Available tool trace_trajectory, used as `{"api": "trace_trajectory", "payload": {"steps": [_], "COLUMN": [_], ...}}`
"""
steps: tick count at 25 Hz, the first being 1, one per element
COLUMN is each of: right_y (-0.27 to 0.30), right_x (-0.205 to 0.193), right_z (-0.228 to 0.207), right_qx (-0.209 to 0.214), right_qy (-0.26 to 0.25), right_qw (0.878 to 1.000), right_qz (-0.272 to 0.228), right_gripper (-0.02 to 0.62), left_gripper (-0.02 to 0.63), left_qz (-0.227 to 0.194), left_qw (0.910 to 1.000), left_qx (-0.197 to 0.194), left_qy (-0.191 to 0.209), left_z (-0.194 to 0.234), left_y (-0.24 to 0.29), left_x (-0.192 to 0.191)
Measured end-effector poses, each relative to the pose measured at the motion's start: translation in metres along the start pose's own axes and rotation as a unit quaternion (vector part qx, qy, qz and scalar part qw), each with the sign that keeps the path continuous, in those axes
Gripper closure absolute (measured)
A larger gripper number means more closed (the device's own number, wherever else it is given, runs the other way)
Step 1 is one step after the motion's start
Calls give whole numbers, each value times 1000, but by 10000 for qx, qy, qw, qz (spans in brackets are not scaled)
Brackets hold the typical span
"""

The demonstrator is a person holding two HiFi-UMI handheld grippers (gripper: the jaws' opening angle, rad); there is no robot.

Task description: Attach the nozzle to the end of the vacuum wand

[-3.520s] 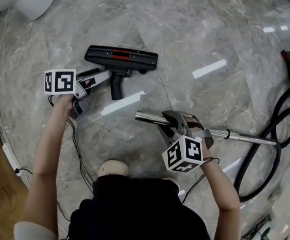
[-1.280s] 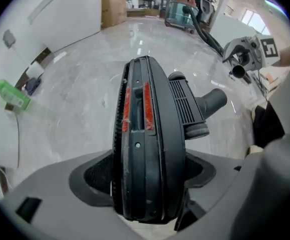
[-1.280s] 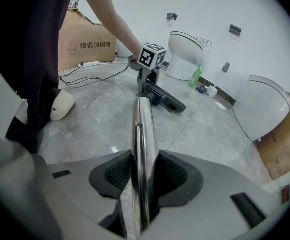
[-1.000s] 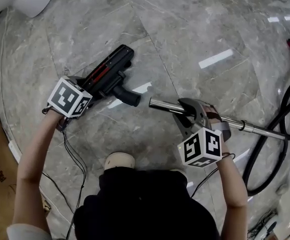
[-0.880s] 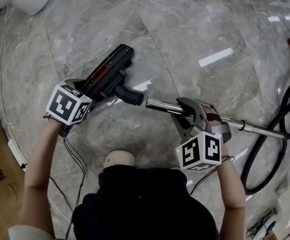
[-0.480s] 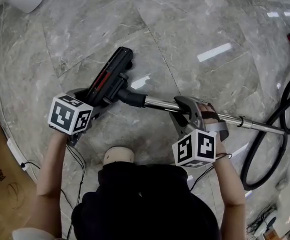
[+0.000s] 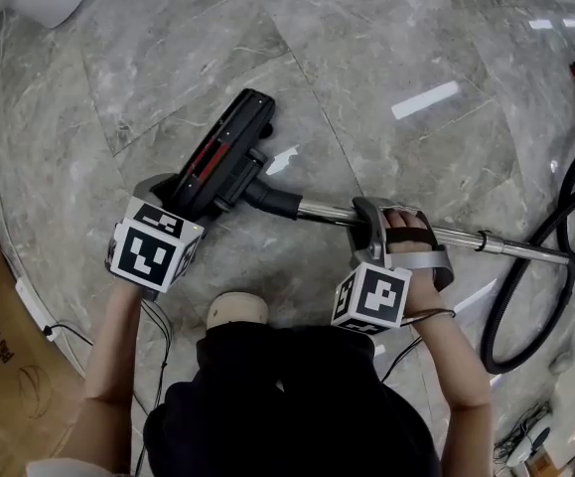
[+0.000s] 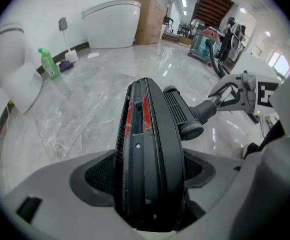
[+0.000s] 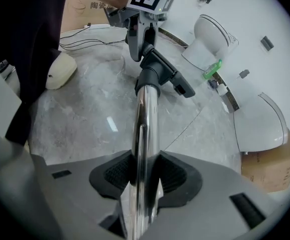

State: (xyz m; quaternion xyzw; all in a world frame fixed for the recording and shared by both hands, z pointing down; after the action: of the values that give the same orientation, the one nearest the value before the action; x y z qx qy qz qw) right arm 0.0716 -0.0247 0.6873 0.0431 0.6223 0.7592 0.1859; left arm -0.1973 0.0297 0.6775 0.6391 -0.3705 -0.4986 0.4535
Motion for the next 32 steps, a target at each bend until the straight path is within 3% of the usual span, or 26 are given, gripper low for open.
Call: {"api": "trace_trajectory", "payload": {"steps": [2,4,8,10,17,22,25,32], "right_y": [3,5,11,13,16,21,22,28], "right_x": [-1,-2,3,4,8,13,14,20], "right_z": [2,0,-10,-11,-21,-22,-24,-27], "right_qx": [-18,-143,-365,-415,-479,-357,-425,-354], "right_qy": [67,198,360,303,-42,-87,117,94], "right_qw": [10000,9997,9985,9986,9983,9988,9985,9982], "right_qz": [48,64,190,142,323,314,312,471], "right_gripper": [445,446,446,446,445,443,445,445], "left_gripper": [227,227,229,230,232,233,233,234], "left_qz": [-71,-131,-205,-177,-267,-331,-282,-231], "left_qw": [9987,9971,9931,9909,9894,9842,9864,9870], "left_qx": [434,707,1073,1233,1386,1711,1616,1586], "left_qy": [269,265,-418,-513,-331,307,104,70], "left_z": [-7,-12,-24,-26,-21,-22,-26,-26], "left_y": [-6,-10,-11,-10,-10,-13,-10,-3], "left_x": [5,8,-3,-7,5,22,23,23]}}
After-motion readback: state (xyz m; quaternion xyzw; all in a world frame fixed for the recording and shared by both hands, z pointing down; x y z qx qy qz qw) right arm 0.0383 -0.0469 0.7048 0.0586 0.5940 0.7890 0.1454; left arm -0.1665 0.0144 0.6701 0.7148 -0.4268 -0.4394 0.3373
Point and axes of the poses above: the fingertips, and each gripper's own axes: y forward along the fingers, z to its left, x out of its top, the point moved 10 cm from there along -y, backward along the fingers, and after that the axes turned 10 degrees about x, right-handed, at the moved point
